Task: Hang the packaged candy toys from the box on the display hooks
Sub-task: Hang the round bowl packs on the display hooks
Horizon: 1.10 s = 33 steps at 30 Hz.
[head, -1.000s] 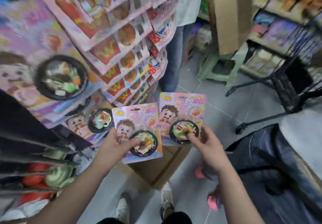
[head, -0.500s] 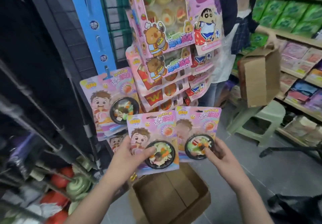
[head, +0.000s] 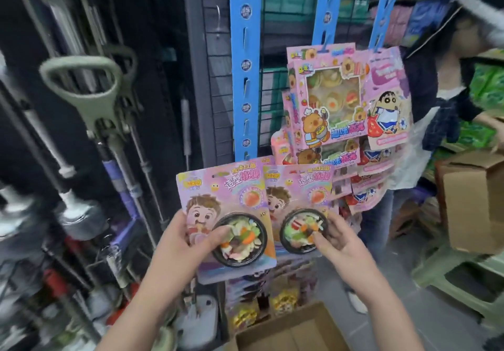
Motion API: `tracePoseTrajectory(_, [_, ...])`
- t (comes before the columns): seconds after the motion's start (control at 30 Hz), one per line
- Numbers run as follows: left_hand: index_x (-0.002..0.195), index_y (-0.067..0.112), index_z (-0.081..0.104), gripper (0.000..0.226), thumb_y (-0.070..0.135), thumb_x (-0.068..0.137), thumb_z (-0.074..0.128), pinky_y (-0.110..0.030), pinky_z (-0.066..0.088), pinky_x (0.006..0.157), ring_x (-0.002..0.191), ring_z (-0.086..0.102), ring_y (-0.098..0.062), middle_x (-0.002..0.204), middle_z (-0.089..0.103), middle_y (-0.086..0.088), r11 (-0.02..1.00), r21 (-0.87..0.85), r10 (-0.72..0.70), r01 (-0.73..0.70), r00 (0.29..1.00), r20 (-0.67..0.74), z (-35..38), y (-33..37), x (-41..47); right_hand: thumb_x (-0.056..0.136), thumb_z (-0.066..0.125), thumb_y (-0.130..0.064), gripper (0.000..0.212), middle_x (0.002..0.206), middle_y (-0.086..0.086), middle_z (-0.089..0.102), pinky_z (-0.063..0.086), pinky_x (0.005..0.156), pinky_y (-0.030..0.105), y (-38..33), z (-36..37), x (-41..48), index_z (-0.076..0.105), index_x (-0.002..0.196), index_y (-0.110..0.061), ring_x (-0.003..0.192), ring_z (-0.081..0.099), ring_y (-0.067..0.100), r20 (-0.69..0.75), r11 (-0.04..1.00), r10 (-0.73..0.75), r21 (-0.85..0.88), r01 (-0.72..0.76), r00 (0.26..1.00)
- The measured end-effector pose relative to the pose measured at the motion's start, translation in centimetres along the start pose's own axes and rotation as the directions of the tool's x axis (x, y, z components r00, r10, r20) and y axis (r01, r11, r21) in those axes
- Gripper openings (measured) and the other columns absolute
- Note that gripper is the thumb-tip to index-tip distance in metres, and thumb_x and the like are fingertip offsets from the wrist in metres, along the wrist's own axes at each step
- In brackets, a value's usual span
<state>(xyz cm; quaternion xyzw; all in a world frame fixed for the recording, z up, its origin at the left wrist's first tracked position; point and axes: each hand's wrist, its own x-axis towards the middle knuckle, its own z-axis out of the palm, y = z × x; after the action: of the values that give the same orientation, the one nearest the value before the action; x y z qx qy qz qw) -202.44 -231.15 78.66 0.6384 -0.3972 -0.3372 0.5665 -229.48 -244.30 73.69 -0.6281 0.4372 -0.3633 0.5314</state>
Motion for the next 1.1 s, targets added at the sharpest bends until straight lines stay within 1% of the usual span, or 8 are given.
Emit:
tracePoseTrajectory(0.17, [0.114, 0.027, 0.064, 0.051, 0.045, 0.07, 0.082, -0.039, 0.057, 0.092, 0.098, 0.076, -0.009, 0.107, 0.079, 0.01, 0.998, 0.023, 0.06, -0.059, 0.997, -0.051, -2.9, 2.3, 1.3, 0.092, 0.068, -0.039, 0.064, 0.139, -0.021, 0.046, 0.038, 0.104, 0.026, -3.2, 1.9, 1.6, 0.036, 0.147, -0.045, 0.126, 0.045, -0.001, 0.007, 0.999, -0.029, -0.014, 0.029, 1.0])
tracePoseTrajectory(0.27, [0.118, 0.028, 0.064, 0.048, 0.043, 0.078, 0.086, -0.045, 0.055, 0.099, 0.102, 0.076, -0.012, 0.111, 0.079, 0.008, 0.996, 0.046, 0.073, -0.071, 0.996, -0.05, -4.2, 3.1, 1.9, 0.092, 0.068, -0.039, 0.05, 0.131, -0.023, 0.053, 0.042, 0.091, 0.015, -4.3, 2.6, 2.2, 0.042, 0.132, -0.052, 0.108, 0.052, -0.019, 0.016, 0.999, -0.044, -0.032, 0.044, 0.999])
tracePoseTrajectory(0.37, [0.119, 0.028, 0.064, 0.043, 0.038, 0.083, 0.085, -0.05, 0.054, 0.103, 0.105, 0.075, -0.015, 0.113, 0.079, 0.005, 0.996, 0.055, 0.071, -0.068, 0.996, -0.059, -5.0, 3.4, 1.8, 0.093, 0.067, -0.04, 0.055, 0.135, -0.019, 0.055, 0.041, 0.098, 0.022, -5.2, 2.9, 2.8, 0.042, 0.142, -0.044, 0.111, 0.049, -0.018, 0.025, 0.998, -0.056, -0.035, 0.057, 0.998])
tracePoseTrajectory(0.47, [0.119, 0.024, 0.064, 0.042, 0.033, 0.082, 0.083, -0.048, 0.054, 0.103, 0.103, 0.076, -0.013, 0.111, 0.079, 0.006, 0.997, 0.038, 0.071, -0.068, 0.995, -0.073, -5.2, 3.9, 1.2, 0.095, 0.064, -0.039, 0.054, 0.124, -0.03, 0.053, 0.04, 0.095, 0.022, -6.7, 3.3, 3.2, 0.039, 0.143, -0.043, 0.104, 0.047, -0.022, 0.044, 0.996, -0.087, -0.032, 0.089, 0.995])
tracePoseTrajectory(0.6, [0.121, 0.028, 0.064, 0.057, 0.051, 0.074, 0.088, -0.052, 0.052, 0.104, 0.107, 0.076, -0.018, 0.115, 0.079, 0.003, 0.997, -0.01, 0.078, -0.079, 0.993, -0.094, -5.6, 4.5, 0.9, 0.097, 0.061, -0.041, 0.048, 0.117, -0.039, 0.045, 0.038, 0.099, 0.026, -8.3, 3.9, 4.1, 0.038, 0.138, -0.048, 0.099, 0.041, -0.026, 0.08, 0.994, -0.097, -0.045, 0.101, 0.992])
tracePoseTrajectory(0.73, [0.123, 0.028, 0.064, 0.056, 0.046, 0.076, 0.087, -0.052, 0.052, 0.103, 0.107, 0.076, -0.02, 0.117, 0.078, 0.002, 0.996, -0.017, 0.09, -0.092, 0.992, -0.087, -5.7, 4.9, 1.1, 0.096, 0.06, -0.044, 0.051, 0.126, -0.031, 0.05, 0.039, 0.095, 0.021, -9.2, 4.7, 5.9, 0.042, 0.144, -0.042, 0.107, 0.043, -0.022, 0.097, 0.99, -0.127, -0.048, 0.132, 0.987])
tracePoseTrajectory(0.87, [0.123, 0.024, 0.063, 0.053, 0.04, 0.077, 0.085, -0.052, 0.054, 0.102, 0.105, 0.076, -0.02, 0.114, 0.079, 0.001, 0.995, -0.029, 0.089, -0.092, 0.991, -0.102, -5.4, 5.1, 1.5, 0.093, 0.059, -0.053, 0.062, 0.145, -0.015, 0.05, 0.039, 0.104, 0.028, -8.9, 5.0, 7.4, 0.042, 0.15, -0.035, 0.131, 0.045, 0.001, 0.091, 0.99, -0.122, -0.065, 0.128, 0.988])
tracePoseTrajectory(1.1, [0.124, 0.024, 0.063, 0.048, 0.034, 0.081, 0.081, -0.05, 0.054, 0.103, 0.106, 0.076, -0.019, 0.115, 0.079, 0.003, 0.997, -0.02, 0.079, -0.081, 0.992, -0.097, -4.7, 5.1, 2.1, 0.095, 0.058, -0.049, 0.048, 0.139, -0.019, 0.053, 0.04, 0.104, 0.029, -7.1, 5.1, 8.1, 0.047, 0.141, -0.041, 0.133, 0.045, 0.003, 0.137, 0.997, -0.067, -0.029, 0.072, 0.988])
